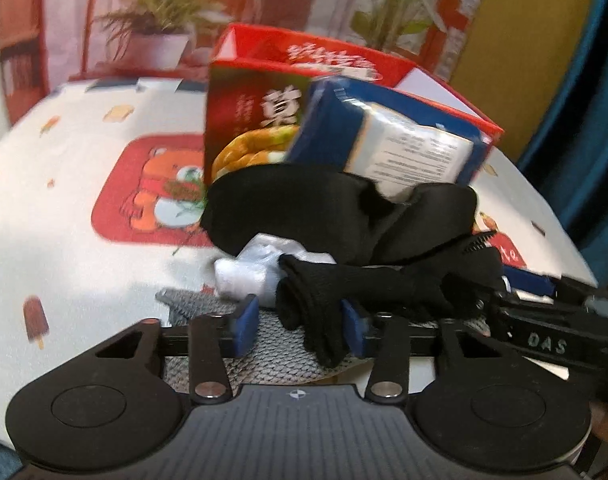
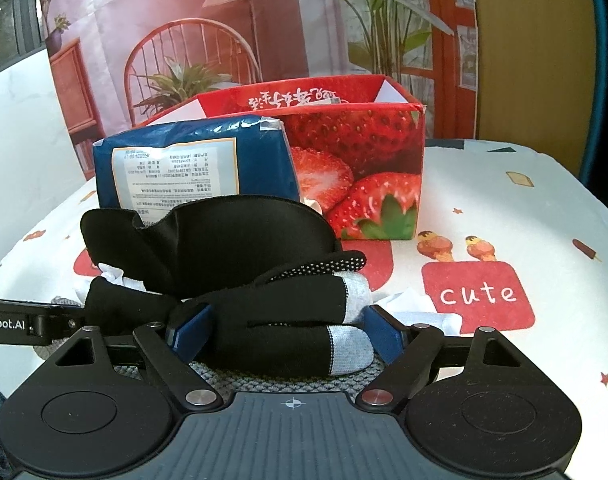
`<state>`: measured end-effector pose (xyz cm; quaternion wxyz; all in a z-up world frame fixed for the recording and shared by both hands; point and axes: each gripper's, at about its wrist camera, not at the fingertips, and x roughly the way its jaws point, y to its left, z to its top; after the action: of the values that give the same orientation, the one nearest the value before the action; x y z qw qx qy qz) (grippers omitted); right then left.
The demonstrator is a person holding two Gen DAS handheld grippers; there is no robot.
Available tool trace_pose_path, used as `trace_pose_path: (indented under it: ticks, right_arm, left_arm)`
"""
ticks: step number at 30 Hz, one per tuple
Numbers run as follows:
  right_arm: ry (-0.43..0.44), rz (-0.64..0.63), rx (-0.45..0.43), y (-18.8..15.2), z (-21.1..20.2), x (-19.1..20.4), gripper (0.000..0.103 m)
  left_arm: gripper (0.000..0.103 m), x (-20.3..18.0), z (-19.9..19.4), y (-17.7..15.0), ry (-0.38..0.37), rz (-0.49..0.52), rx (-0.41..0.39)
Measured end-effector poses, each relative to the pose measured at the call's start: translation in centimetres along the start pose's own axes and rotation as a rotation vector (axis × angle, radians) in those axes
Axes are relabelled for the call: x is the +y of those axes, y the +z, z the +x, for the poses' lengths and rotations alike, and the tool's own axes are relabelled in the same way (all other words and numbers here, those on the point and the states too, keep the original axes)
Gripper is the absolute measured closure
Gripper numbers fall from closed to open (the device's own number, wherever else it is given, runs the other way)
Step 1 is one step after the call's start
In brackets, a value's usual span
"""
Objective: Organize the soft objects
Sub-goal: 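Close the left gripper on the black glove while the right gripper grasps its fingertips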
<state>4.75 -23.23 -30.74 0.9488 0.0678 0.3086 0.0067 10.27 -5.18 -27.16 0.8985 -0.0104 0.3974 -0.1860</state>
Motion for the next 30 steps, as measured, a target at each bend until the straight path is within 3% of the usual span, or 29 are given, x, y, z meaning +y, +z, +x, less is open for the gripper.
trace_pose_path:
  ticks: [2,5,12,16,18,21,24,28,30]
  right_arm:
    - [-0.005,-0.001,0.006,0.1,0.0,0.0,0.024]
    - [-0.005,0.011,0.022,0.1,0.4,-0.1,0.024]
    - [-0.012,0.033,0.033,0.4,1.5,-0.7,0.015]
    - [0.008,0.042,0.044,0.4,2.2,-0.7,0.017]
    - [0.032,0.050,0.054,0.4,2.2,-0.5,0.035]
    - [0.053,0.018,0.055,0.6,1.9,0.4,0.053]
    - [0.062,0.007,0.057,0.9,1.5,0.8,0.068]
    - [0.079,0.019,0.053,1.4,0.5,1.0,0.078]
    - [0.096,0.026,0.042,1.8,-0.1,1.0,0.092]
  left_arm:
    - [0.073,-0.9,0.0,0.0,0.007,0.062,-0.002]
    - [0.075,-1.4,0.3,0.0,0.016,0.100,0.007]
    - [0.074,0.2,1.4,0.2,-0.037,-0.012,0.038]
    - [0.074,0.5,1.9,0.2,-0.050,-0.032,0.042]
    - [0.074,0.4,1.8,0.1,-0.051,-0.029,0.040]
    - [0.082,0.1,1.4,0.1,-0.044,0.002,0.022]
    - [0.088,-0.3,0.6,0.2,-0.041,0.027,0.000]
    - [0.091,-0.1,-0.6,0.7,-0.045,0.023,-0.035]
    - [0.091,-0.1,-1.3,1.0,-0.051,0.017,-0.055]
